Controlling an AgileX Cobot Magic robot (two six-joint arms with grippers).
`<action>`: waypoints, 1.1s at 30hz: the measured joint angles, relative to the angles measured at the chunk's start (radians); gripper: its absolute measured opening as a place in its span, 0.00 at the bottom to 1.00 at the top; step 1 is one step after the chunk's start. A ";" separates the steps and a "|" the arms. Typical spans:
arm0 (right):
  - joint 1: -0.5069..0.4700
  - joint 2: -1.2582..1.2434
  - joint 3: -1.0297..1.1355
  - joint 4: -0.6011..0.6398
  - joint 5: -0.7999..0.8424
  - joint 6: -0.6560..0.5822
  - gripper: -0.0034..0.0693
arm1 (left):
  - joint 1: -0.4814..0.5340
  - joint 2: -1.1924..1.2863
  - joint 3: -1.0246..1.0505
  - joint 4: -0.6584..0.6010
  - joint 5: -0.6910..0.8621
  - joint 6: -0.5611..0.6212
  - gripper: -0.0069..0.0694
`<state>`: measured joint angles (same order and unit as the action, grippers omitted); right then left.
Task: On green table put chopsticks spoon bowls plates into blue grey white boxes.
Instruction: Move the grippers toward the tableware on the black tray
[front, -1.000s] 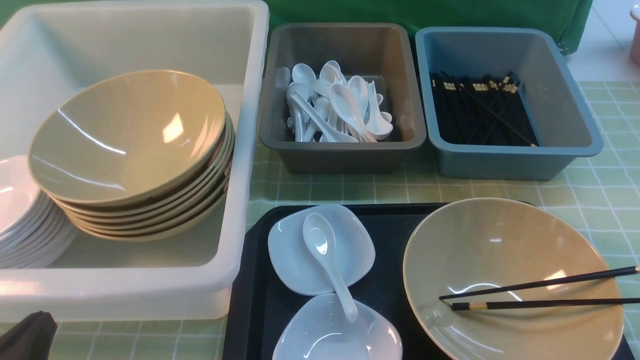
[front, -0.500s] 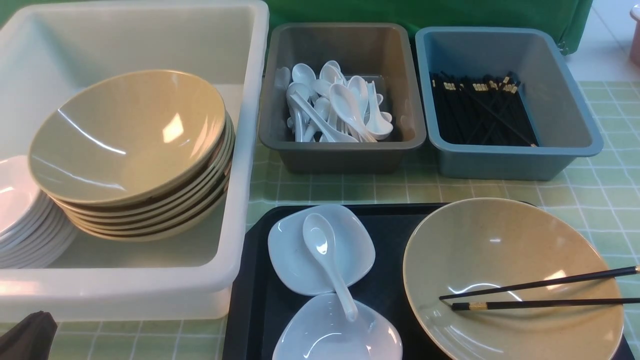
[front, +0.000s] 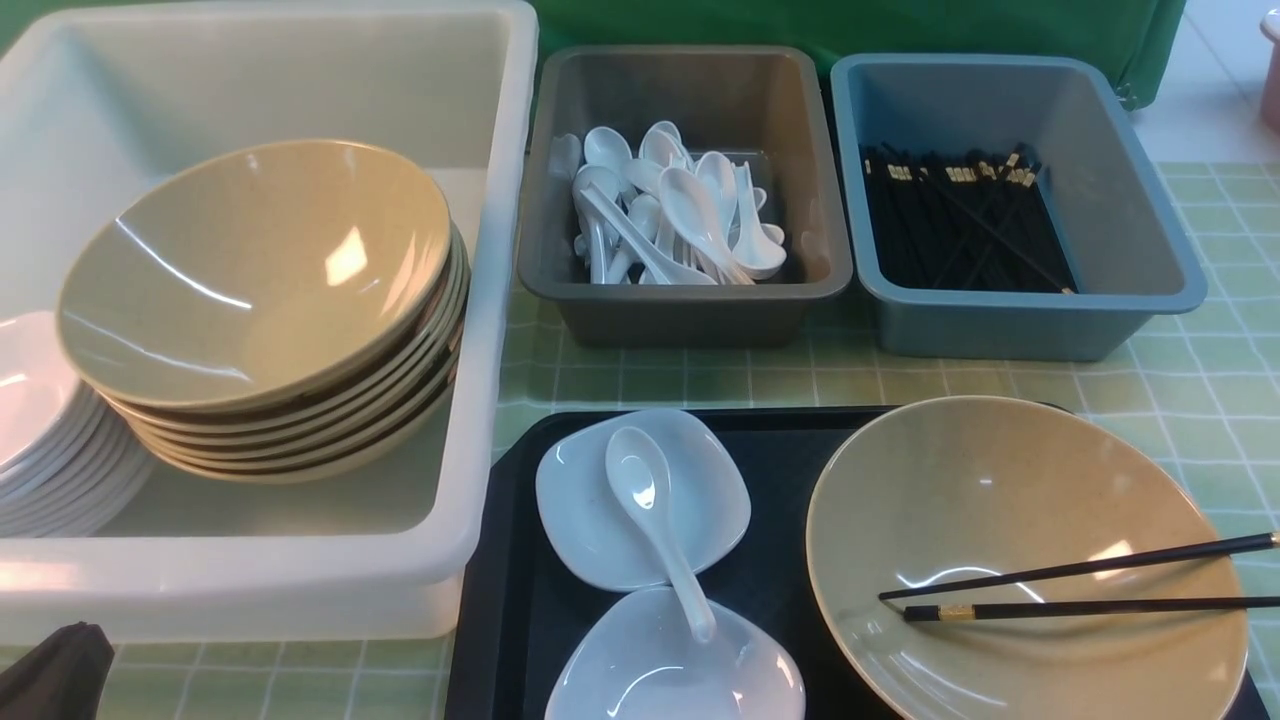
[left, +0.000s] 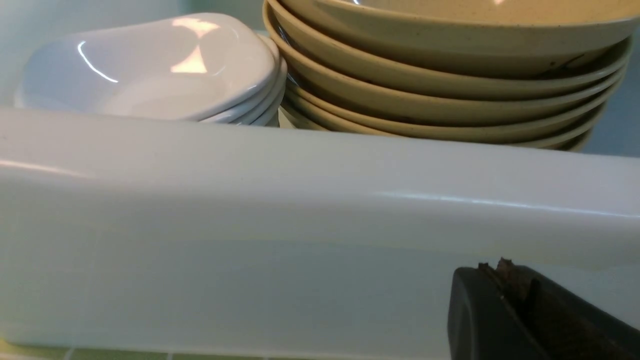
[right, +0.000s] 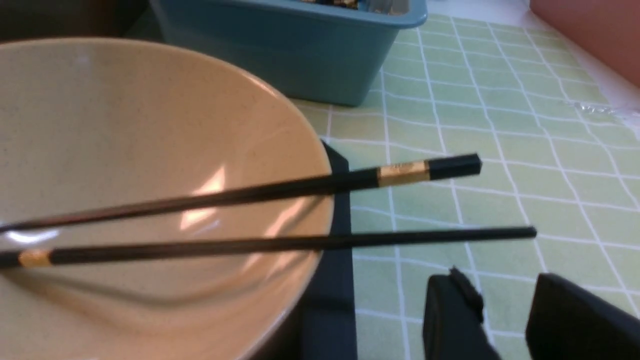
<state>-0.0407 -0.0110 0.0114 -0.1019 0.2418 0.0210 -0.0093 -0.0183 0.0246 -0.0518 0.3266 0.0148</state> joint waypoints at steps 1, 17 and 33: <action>0.000 0.000 0.004 0.000 -0.020 0.003 0.37 | 0.000 0.000 0.000 0.002 -0.002 0.005 0.09; 0.000 0.000 0.017 0.003 -0.379 0.374 0.37 | 0.000 0.000 0.003 -0.089 -0.524 -0.131 0.09; 0.000 0.263 -0.505 0.003 -0.082 0.438 0.37 | -0.001 0.144 -0.407 -0.108 -0.381 -0.267 0.09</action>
<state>-0.0407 0.2518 -0.4939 -0.0991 0.1599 0.4588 -0.0102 0.1259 -0.3827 -0.1602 -0.0546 -0.2517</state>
